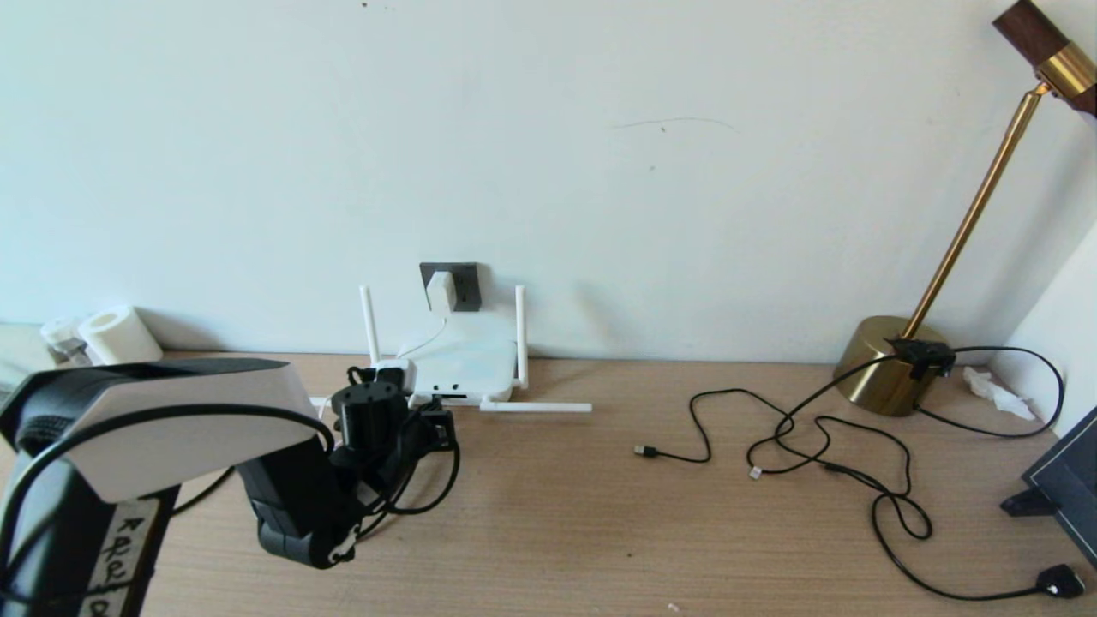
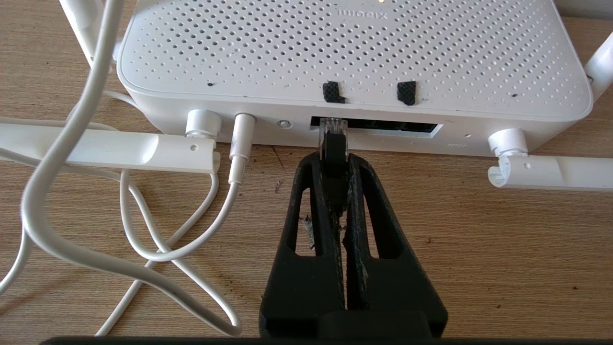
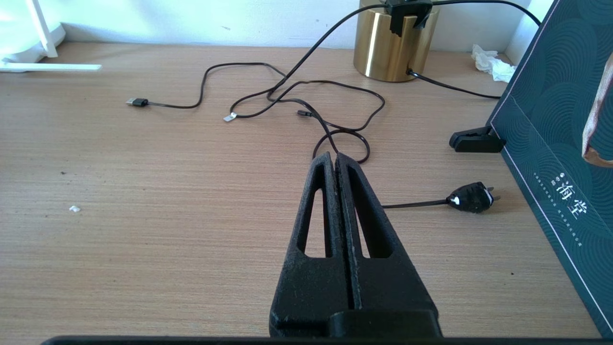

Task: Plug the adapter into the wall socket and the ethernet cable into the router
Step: Plug cable into router interface

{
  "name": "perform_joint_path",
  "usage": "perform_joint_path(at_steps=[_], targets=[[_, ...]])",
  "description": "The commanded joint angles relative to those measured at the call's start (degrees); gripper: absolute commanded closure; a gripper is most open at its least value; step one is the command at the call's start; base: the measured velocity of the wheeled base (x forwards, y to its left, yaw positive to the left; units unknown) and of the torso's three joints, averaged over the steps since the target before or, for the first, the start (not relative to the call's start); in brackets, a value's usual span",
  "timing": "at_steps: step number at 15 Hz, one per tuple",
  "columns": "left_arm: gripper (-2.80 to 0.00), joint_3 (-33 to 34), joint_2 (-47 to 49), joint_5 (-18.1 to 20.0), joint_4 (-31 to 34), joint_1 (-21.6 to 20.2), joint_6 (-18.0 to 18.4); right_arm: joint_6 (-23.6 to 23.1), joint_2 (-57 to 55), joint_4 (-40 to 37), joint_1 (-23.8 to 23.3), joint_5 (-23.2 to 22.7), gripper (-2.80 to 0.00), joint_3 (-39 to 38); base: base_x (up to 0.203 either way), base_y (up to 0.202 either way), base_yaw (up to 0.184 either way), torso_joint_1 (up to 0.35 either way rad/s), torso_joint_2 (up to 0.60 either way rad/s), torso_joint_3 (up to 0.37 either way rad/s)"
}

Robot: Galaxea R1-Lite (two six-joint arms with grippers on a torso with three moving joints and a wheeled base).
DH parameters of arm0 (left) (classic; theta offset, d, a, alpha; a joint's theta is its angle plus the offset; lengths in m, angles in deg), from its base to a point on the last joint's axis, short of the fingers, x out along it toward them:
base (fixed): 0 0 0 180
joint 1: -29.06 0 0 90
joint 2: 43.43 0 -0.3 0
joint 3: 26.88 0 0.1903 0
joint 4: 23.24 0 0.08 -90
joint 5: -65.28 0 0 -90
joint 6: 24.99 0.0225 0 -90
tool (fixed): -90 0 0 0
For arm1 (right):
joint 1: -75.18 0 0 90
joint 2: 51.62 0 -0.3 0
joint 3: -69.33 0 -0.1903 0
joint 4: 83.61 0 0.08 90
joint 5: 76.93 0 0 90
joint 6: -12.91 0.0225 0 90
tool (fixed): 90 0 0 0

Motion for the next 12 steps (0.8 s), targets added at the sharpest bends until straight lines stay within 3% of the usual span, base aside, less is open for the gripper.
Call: perform_joint_path(at_steps=[1,12], targets=[[0.0,0.1,-0.1,-0.1,-0.2,0.0,0.0,0.0,-0.1,0.0,0.0,0.0,0.0,0.0,0.0,0.0,0.0,0.0,0.0,0.0],[0.0,0.9,-0.5,-0.1,-0.3,0.0,0.0,0.1,-0.1,0.0,0.0,0.0,0.0,0.0,0.0,0.0,0.0,0.0,0.0,0.0]])
